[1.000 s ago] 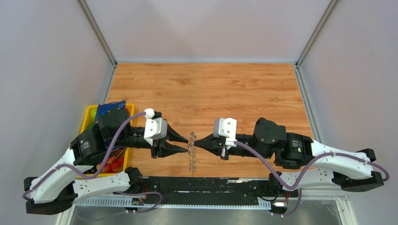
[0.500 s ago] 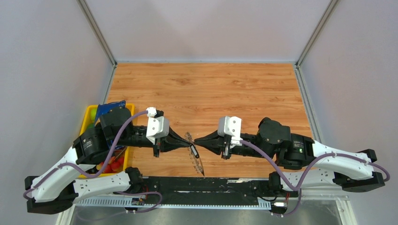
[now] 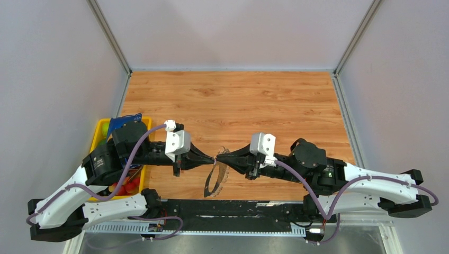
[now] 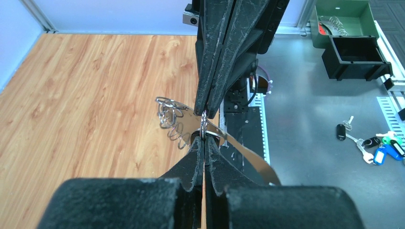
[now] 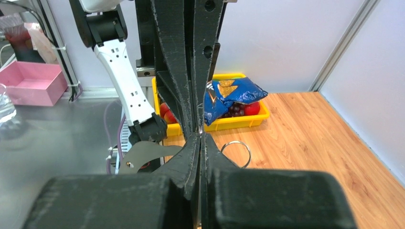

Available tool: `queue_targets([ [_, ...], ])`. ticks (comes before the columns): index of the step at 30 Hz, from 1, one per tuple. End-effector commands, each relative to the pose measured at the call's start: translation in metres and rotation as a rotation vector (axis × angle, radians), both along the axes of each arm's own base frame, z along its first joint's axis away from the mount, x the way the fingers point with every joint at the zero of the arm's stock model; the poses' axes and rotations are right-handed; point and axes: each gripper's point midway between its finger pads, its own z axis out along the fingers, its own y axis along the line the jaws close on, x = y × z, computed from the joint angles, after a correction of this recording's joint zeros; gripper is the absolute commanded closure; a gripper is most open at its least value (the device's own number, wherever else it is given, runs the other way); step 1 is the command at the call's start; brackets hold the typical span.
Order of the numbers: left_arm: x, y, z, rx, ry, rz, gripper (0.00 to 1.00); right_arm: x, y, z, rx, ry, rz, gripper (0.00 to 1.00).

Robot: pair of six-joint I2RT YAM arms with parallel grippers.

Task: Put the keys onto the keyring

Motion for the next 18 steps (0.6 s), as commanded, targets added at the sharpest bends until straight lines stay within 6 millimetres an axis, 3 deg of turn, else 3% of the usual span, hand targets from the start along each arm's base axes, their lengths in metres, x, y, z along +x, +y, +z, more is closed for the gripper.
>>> queue_targets([
  [1,-0.001,-0.003,0.015,-0.057,-0.032,-0.016,1.0,0.007,-0.007,0.036,0.196,0.003,-0.043,1.0],
  [9,0.0,-0.003,0.017,-0.061,-0.042,-0.01,0.99,0.013,-0.019,0.043,0.303,0.002,-0.086,1.0],
  [18,-0.003,-0.002,0.023,-0.088,-0.049,-0.02,0.95,0.015,-0.017,0.038,0.345,0.007,-0.092,1.0],
])
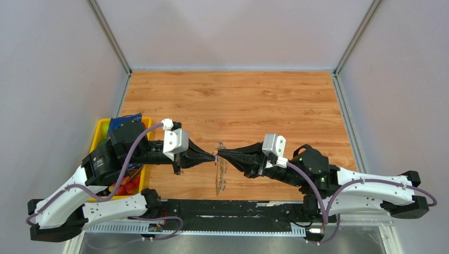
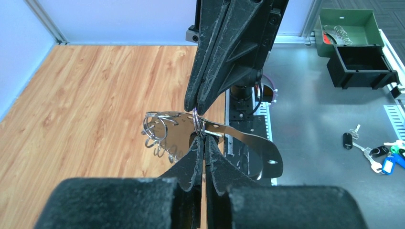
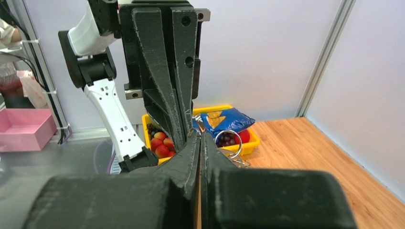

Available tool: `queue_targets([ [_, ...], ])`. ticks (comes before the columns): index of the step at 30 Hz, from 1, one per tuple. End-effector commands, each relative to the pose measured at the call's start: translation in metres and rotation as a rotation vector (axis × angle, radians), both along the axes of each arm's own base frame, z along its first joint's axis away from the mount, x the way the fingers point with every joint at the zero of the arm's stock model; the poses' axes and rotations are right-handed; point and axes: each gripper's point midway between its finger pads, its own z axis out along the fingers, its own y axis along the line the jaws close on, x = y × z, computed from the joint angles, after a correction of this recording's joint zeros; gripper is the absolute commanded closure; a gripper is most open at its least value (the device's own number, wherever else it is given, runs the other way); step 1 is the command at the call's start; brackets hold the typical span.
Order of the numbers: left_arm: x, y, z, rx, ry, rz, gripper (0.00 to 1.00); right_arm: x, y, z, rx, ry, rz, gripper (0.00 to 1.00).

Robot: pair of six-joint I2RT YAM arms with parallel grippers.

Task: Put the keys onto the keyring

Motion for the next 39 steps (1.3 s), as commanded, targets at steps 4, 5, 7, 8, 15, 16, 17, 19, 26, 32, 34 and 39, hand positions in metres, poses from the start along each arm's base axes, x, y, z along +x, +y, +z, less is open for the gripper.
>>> queue_targets([
  [4,-0.006,-0.001,0.014,-0.053,-0.024,-0.033,0.93,0.005,-0.009,0.024,0.171,0.014,-0.026,1.0],
  [5,-0.006,-0.001,0.014,-0.054,-0.023,-0.032,0.93,0.005,-0.009,0.024,0.18,0.015,-0.026,1.0],
  [7,-0.005,-0.001,0.015,-0.056,-0.024,-0.029,0.93,0.005,-0.009,0.027,0.203,0.014,-0.029,1.0],
  [8,-0.005,-0.001,0.015,-0.057,-0.025,-0.027,0.93,0.006,-0.01,0.029,0.218,0.013,-0.032,1.0],
  [15,-0.004,0.0,0.016,-0.062,-0.025,-0.019,0.89,0.006,-0.009,0.039,0.273,0.011,-0.033,1.0],
  [16,-0.004,0.0,0.016,-0.064,-0.027,-0.017,0.86,0.006,-0.008,0.039,0.276,0.011,-0.035,1.0],
  [17,-0.003,0.0,0.016,-0.063,-0.027,-0.012,0.86,0.006,-0.009,0.04,0.279,0.01,-0.035,1.0],
  [19,-0.002,0.001,0.016,-0.063,-0.027,-0.005,0.82,0.005,-0.008,0.04,0.281,0.009,-0.034,1.0],
  [26,-0.001,0.007,0.02,-0.076,-0.035,0.017,0.67,0.003,-0.007,0.04,0.274,0.009,-0.029,1.0],
  [32,0.004,0.011,0.027,-0.096,-0.047,0.057,0.6,-0.003,-0.006,0.039,0.263,0.007,-0.009,1.0],
  [34,0.009,0.014,0.031,-0.108,-0.054,0.093,0.59,-0.004,-0.006,0.039,0.26,0.007,-0.003,1.0],
  [39,0.013,0.02,0.043,-0.156,-0.077,0.131,0.56,-0.007,-0.006,0.04,0.256,0.008,0.005,1.0],
])
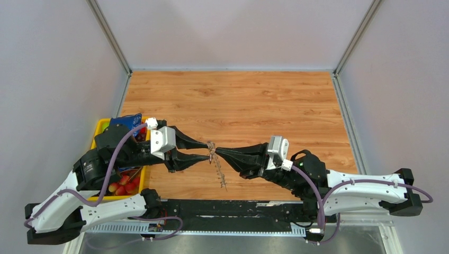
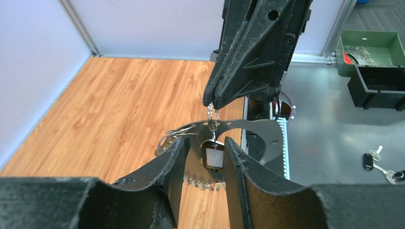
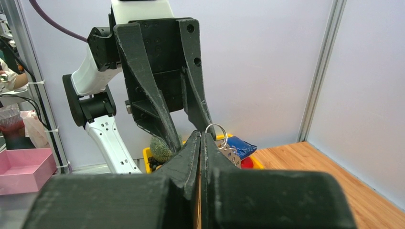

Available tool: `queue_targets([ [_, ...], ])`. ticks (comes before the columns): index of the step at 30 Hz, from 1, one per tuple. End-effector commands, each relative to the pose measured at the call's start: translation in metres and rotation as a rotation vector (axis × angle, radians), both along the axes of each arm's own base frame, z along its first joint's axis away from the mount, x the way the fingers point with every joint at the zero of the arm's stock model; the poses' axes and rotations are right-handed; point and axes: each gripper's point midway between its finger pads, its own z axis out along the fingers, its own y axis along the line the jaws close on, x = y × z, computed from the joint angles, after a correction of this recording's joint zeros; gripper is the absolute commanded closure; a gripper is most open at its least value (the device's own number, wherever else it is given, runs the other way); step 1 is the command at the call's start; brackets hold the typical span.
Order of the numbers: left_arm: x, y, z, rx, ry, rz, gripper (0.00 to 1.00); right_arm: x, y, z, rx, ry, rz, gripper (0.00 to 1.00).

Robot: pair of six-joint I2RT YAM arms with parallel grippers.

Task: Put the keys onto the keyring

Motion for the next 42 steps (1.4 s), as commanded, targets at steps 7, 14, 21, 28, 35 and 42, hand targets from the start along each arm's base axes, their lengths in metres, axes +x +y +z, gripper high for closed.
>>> queue_targets([
  [7,0.003,0.002,0.029,-0.101,-0.038,0.027,0.56,-0.008,-0.009,0.028,0.078,-0.01,0.025,1.0],
  [14,-0.006,-0.004,0.026,-0.094,-0.02,-0.034,0.57,-0.006,-0.01,0.031,0.089,-0.017,0.008,1.0],
  [21,-0.009,0.001,0.026,-0.106,-0.013,-0.034,0.58,-0.003,-0.012,0.034,0.094,-0.025,-0.024,1.0],
  [28,-0.012,0.002,0.025,-0.109,-0.014,-0.046,0.69,-0.003,-0.009,0.037,0.095,-0.035,-0.032,1.0],
  [35,-0.012,-0.003,0.018,-0.089,0.0,-0.063,0.68,-0.007,-0.007,0.042,0.1,-0.045,-0.014,1.0],
  [42,-0.014,-0.003,0.016,-0.082,0.003,-0.073,0.68,-0.01,-0.009,0.048,0.11,-0.053,-0.005,1.0],
])
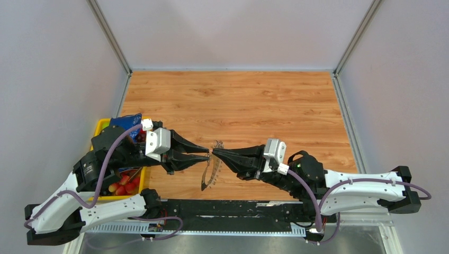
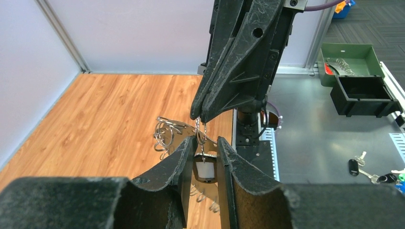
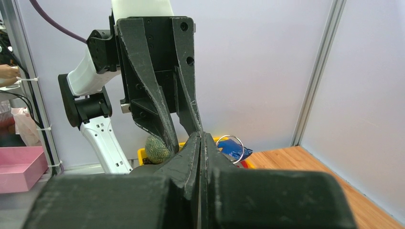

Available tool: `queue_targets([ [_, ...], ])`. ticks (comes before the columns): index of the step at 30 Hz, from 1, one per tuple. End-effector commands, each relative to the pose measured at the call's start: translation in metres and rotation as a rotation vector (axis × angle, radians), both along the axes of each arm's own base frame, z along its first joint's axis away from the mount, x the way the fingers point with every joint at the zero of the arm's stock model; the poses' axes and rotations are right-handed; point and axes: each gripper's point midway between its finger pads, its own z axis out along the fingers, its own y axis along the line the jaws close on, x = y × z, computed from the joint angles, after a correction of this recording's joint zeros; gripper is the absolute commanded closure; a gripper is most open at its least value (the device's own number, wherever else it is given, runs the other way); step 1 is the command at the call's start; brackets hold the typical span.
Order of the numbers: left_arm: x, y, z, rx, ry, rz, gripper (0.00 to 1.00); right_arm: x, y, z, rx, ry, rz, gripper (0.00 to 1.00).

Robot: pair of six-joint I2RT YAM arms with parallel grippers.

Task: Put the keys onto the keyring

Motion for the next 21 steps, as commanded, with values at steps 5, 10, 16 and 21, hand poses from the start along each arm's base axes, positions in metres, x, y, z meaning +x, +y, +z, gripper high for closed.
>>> queue_targets([
  [5,-0.0047,-0.0039,0.0028,-0.013,0.001,-0.034,0.72,-0.0062,-0.0144,0.0447,0.123,-0.021,0.016,1.0],
  [10,-0.0051,-0.0053,0.0034,-0.014,0.0,-0.04,0.76,-0.0076,-0.0125,0.0445,0.119,-0.024,0.023,1.0],
  [16,-0.0057,-0.0066,0.0063,-0.022,-0.005,-0.048,0.89,-0.0076,-0.0112,0.0426,0.112,-0.024,0.024,1.0],
  [21,-0.0075,-0.0086,0.0034,-0.005,0.004,-0.064,1.0,-0.0077,-0.0129,0.0424,0.113,-0.022,0.024,1.0],
])
